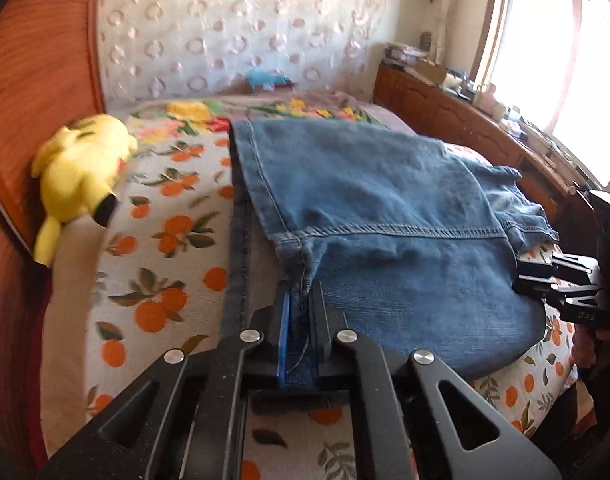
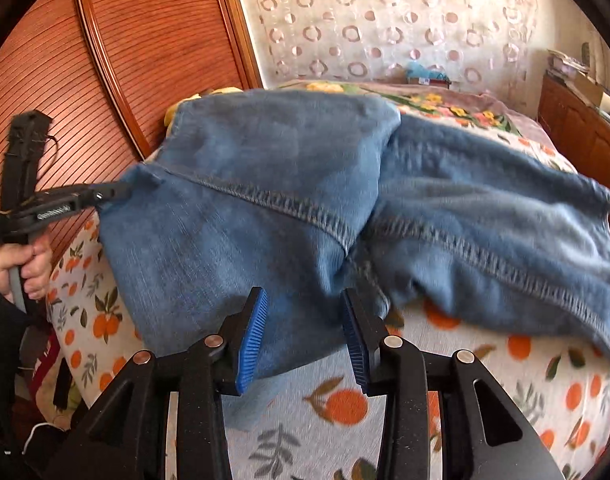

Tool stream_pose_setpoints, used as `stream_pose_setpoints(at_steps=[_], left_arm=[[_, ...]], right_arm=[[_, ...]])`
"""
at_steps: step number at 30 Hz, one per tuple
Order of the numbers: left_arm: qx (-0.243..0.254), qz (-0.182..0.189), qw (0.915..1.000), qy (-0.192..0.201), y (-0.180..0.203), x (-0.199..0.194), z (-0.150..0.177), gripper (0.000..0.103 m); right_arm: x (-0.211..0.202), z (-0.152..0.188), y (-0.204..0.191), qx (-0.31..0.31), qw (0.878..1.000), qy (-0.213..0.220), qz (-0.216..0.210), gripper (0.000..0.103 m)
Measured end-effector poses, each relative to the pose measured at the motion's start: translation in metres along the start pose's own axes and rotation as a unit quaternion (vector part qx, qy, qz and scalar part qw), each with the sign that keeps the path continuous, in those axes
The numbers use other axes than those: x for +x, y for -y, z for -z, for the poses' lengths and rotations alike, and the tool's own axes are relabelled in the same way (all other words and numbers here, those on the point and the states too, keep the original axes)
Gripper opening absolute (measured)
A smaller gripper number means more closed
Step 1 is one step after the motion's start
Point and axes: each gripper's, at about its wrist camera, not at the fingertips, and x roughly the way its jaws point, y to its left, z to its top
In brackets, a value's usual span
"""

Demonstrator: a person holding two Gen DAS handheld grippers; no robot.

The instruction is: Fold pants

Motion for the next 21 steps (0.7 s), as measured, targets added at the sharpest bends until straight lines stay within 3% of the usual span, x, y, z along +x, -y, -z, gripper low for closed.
stream_pose_setpoints(at_steps=[7, 11, 16, 18, 21], left_arm=[[-0.005, -0.022, 0.9997, -0.007, -0.004, -0.009, 0.013, 0.008], [-0.009, -0.032, 0.9995, -0.001, 0.002, -0.017, 0.018, 0.014], [-0.011, -0.025, 0.9995, 0.016, 0.013, -0.033, 0.018, 0.034], [-0.007, -0.022, 0.9993, 0.03, 0.019, -0.04, 0.019, 0.048], [0.007, -0.017, 0.999, 0.042, 0.031, -0.047, 0.017, 0.051]], right_arm=[[-0.003, 0.009, -0.003, -0.004, 1.0, 0.002, 0.004, 0.04], [-0.009, 0.011, 0.004, -0.004, 1.0, 0.007, 0.007, 0.04], [-0.023, 0.021, 0.007, 0.001, 1.0, 0.02, 0.014, 0.04], [-0.029, 0.025, 0.01, 0.004, 0.999, 0.025, 0.021, 0.04], [-0.039, 0.031, 0.02, 0.006, 0.999, 0.032, 0.039, 0.04]])
